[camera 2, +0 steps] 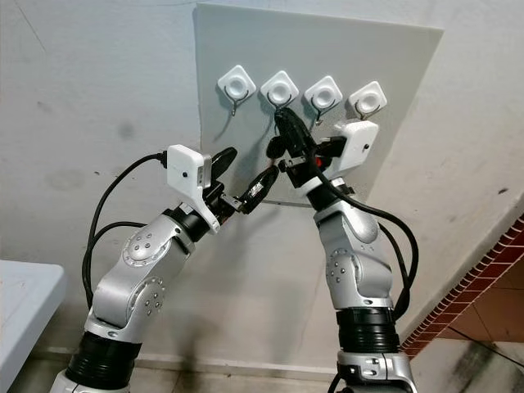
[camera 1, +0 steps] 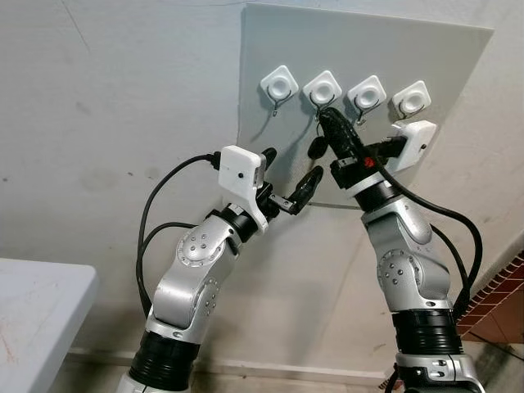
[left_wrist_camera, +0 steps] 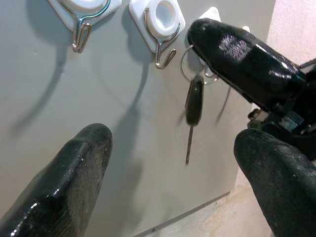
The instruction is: Hang keys on a hook
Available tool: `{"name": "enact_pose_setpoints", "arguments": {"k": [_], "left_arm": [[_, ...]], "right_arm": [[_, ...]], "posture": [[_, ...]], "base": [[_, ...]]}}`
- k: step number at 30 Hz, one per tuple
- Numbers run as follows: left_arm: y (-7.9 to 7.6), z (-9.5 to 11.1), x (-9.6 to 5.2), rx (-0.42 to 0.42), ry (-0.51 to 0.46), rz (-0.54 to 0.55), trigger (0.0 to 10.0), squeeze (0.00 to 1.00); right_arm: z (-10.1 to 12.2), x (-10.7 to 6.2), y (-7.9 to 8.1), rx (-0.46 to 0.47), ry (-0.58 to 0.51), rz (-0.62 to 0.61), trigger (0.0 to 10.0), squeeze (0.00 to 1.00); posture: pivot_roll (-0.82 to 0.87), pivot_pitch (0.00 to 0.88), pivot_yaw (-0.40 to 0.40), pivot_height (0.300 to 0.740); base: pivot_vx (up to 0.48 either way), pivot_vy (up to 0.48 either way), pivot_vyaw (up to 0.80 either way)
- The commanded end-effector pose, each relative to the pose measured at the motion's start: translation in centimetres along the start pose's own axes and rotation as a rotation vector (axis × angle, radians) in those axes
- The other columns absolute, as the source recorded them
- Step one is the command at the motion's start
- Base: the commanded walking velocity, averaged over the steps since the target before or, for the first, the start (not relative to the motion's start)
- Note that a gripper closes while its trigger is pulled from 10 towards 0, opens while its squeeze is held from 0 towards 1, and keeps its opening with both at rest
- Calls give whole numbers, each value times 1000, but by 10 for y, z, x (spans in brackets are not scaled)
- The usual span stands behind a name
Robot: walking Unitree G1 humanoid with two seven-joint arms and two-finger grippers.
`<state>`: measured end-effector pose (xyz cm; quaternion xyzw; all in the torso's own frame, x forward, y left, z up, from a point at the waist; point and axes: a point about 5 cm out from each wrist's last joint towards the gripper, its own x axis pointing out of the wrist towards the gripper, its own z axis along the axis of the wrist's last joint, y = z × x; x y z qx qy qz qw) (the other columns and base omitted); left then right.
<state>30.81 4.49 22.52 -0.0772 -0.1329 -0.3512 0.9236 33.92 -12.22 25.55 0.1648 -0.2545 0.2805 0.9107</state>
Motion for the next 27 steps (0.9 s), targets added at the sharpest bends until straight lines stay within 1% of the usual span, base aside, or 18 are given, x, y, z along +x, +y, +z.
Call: {"name": "enact_pose_setpoints", "arguments": {"k": [1,7,15,23,27], "left_arm": [[-7,11,6,13,-32,-39,10000,0],[-8,12,6,7,-35,-41,10000,0],[-8,13,5,-3,-39,-34,10000,0],[-8,14,6,-12,-45,-29,10000,0],[-8,14,6,-14,-46,-27,10000,0]], "right_arm": [[5,5,-1,2,-25,1,10000,0],[6,10,1,12,-24,23,10000,0],[5,12,3,23,-21,33,10000,0],[7,20,1,42,-42,6,10000,0],[6,21,0,41,-42,-16,10000,0]], "posture": [[43,0,-43,740],[48,0,-48,740],[51,0,-53,740],[53,0,-56,740],[53,0,-56,740]], "base": [[0,0,0],[0,0,0],[0,0,0],[0,0,0],[0,0,0]]}}
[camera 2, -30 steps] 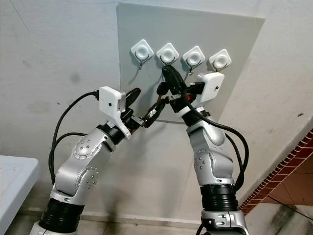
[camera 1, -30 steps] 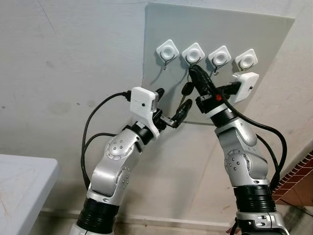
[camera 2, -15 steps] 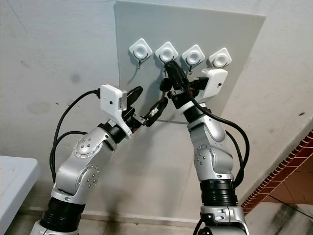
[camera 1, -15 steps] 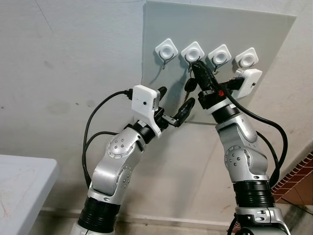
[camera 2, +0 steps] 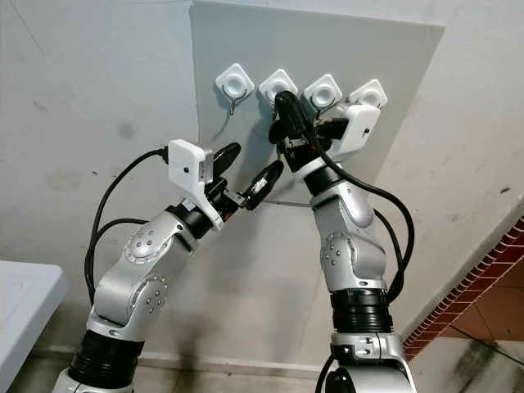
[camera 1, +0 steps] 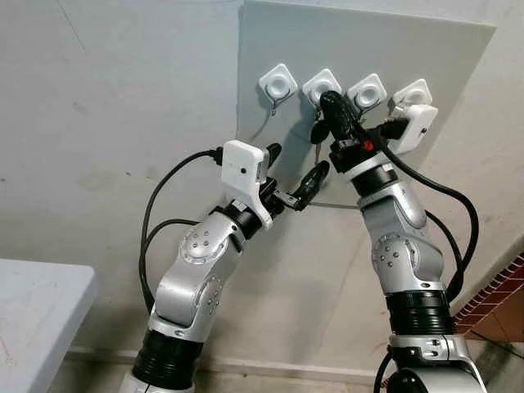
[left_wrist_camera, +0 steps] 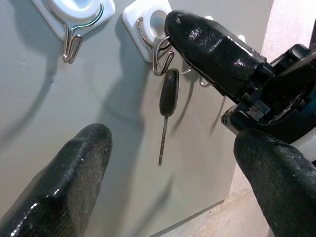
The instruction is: Hang keys on a hook
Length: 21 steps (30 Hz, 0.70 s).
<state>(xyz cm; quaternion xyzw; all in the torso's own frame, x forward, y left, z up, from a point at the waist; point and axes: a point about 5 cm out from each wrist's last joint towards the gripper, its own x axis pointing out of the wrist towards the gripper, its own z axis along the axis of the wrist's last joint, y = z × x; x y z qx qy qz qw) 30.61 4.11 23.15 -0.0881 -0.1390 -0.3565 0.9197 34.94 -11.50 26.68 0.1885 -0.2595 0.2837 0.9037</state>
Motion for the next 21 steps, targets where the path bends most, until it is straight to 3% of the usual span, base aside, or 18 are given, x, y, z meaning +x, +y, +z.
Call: {"name": "enact_pose_setpoints", "arguments": {"k": [1,21], "left_arm": [[-4,9,3,3,-27,-17,10000,0],[-5,9,3,3,-27,-15,10000,0]], "right_arm": [[4,4,-2,-3,-18,-15,10000,0],[3,4,-5,-4,-10,-50,10000,0]], "posture": [[53,0,-56,740],[57,0,-58,740]], "base": [[0,0,0],[0,0,0]]}}
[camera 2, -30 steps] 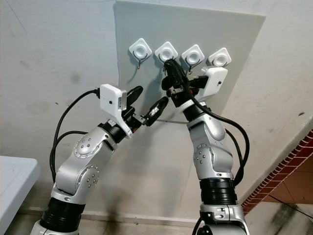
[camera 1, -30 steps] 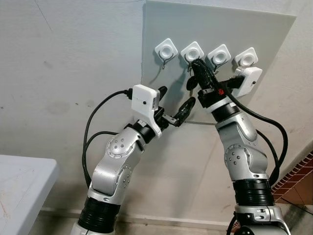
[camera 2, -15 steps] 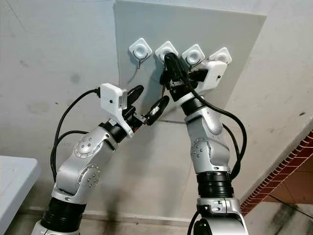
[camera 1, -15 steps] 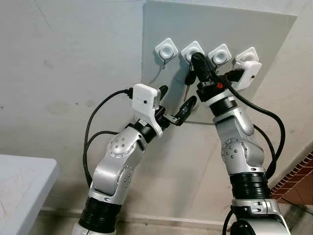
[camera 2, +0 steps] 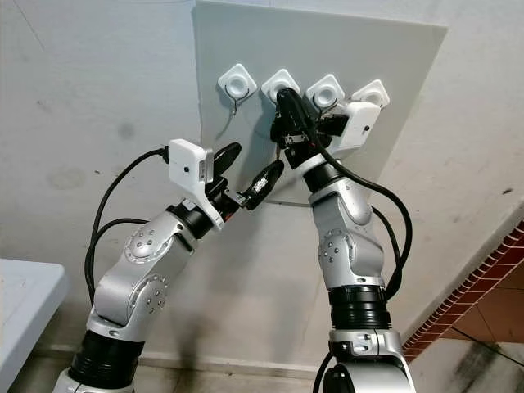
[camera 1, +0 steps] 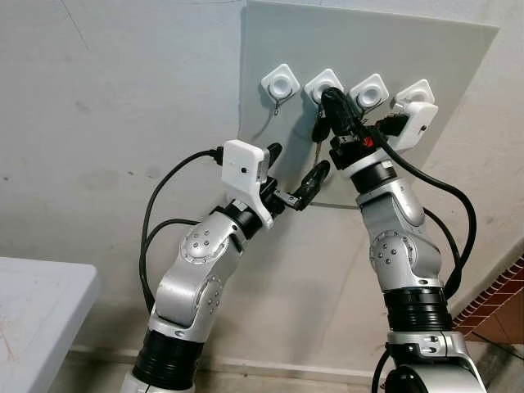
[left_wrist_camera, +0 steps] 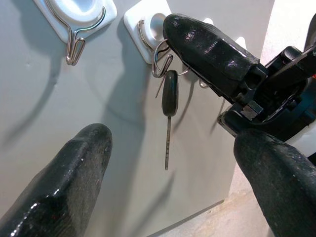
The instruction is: Hang keys on a hook
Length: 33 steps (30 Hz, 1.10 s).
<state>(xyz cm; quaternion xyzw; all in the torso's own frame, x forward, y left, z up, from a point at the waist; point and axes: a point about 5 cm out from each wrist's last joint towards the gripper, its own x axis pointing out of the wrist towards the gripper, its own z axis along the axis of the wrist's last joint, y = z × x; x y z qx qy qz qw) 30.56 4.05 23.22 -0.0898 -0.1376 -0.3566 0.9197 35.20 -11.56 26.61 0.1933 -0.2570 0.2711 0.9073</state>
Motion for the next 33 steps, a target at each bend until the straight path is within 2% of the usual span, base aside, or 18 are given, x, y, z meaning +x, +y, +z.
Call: {"name": "enact_pose_setpoints", "arguments": {"k": [1,14,15,16,17,23,33], "left_arm": [[-4,9,3,7,-29,-16,10000,0],[-4,9,3,6,-29,-15,10000,0],[-4,10,3,-6,-34,-12,10000,0],[-5,11,3,-23,-40,-8,10000,0],[-6,11,3,-26,-41,-8,10000,0],[-6,10,3,-29,-40,-5,10000,0],[-6,11,2,-40,-42,4,10000,0]], "right_arm": [[4,3,-3,-6,-9,-22,10000,0],[3,3,-3,-7,-9,-24,10000,0],[-1,0,5,-167,32,75,10000,0],[-11,-6,19,-366,92,227,10000,0],[-13,-8,22,-404,106,260,10000,0],[-17,-10,22,-401,120,265,10000,0],[-25,-12,21,-493,149,296,10000,0]], "posture": [[57,0,-58,740],[57,0,-58,740],[55,0,-60,740],[54,0,-61,740],[54,0,-61,740],[58,0,-64,740],[64,0,-66,740]], "base": [[0,0,0],[0,0,0],[0,0,0],[0,0,0],[0,0,0],[0,0,0],[0,0,0]]}}
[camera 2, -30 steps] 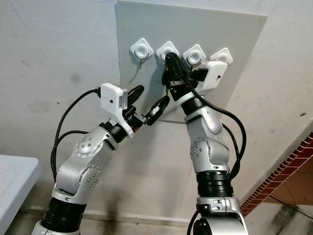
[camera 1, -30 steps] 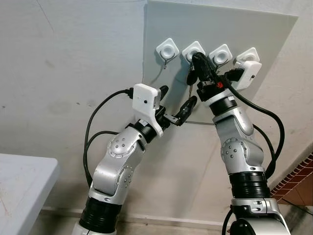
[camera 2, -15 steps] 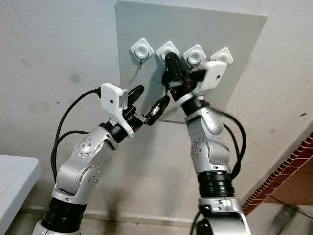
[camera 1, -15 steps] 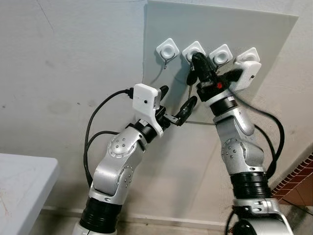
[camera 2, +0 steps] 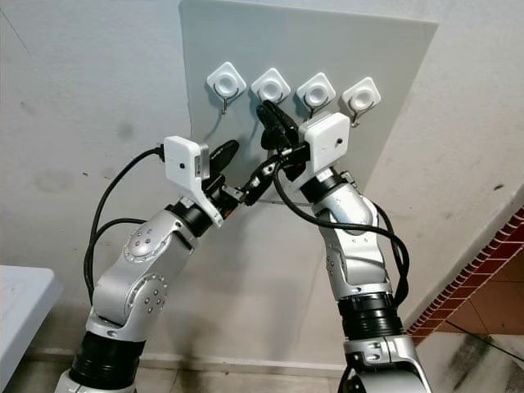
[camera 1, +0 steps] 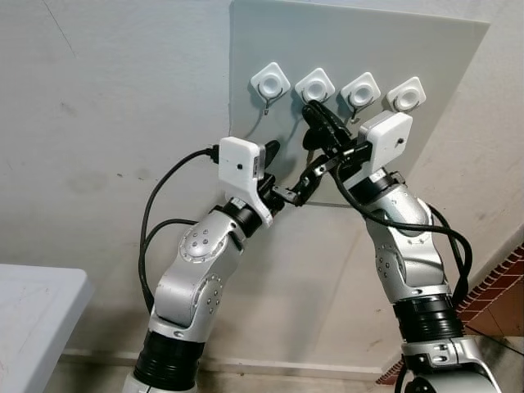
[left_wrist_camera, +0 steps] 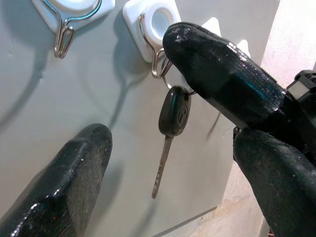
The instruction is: Hang keys on a hook
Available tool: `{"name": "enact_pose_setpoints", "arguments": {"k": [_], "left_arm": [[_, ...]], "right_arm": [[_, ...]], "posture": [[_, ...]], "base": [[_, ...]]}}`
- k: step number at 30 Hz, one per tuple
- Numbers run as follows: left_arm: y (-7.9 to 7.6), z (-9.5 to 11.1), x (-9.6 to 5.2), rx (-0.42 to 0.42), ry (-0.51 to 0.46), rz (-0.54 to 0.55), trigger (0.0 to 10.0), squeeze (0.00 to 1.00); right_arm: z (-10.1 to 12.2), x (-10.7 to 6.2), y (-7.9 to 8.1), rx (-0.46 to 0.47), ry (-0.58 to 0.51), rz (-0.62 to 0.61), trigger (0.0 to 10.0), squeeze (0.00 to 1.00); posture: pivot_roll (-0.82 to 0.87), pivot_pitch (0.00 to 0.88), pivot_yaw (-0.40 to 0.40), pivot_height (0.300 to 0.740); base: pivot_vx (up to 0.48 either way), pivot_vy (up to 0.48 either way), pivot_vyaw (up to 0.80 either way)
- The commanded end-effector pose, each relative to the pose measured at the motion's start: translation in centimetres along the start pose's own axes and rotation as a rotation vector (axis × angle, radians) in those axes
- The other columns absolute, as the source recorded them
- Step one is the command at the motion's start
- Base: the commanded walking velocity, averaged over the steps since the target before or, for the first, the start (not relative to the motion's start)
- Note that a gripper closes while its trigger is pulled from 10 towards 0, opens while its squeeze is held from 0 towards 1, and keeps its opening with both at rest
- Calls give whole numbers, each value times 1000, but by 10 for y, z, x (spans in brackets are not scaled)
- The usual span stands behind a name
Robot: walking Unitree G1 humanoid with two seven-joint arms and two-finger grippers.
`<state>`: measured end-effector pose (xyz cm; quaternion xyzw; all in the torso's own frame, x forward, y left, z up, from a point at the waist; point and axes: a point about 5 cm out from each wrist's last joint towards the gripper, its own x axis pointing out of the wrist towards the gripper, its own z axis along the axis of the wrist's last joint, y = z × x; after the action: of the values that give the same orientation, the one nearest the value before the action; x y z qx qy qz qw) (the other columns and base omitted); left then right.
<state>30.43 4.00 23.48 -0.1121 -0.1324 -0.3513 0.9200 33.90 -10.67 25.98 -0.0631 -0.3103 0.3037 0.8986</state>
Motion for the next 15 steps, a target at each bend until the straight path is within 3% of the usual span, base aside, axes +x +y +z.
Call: {"name": "enact_pose_setpoints", "arguments": {"k": [1,12,15], "left_arm": [[-5,9,1,1,-35,-12,10000,0],[-4,10,1,-12,-37,-4,10000,0],[-4,10,0,-15,-38,-2,10000,0]], "right_arm": [[-15,0,17,-9,81,104,10000,1000],[-23,-4,17,-108,122,107,10000,1000],[-24,-5,17,-97,125,99,10000,1000]], "posture": [[64,0,-67,740],[68,0,-69,740],[68,0,-69,740]], "base": [[0,0,0],[0,0,0],[0,0,0]]}}
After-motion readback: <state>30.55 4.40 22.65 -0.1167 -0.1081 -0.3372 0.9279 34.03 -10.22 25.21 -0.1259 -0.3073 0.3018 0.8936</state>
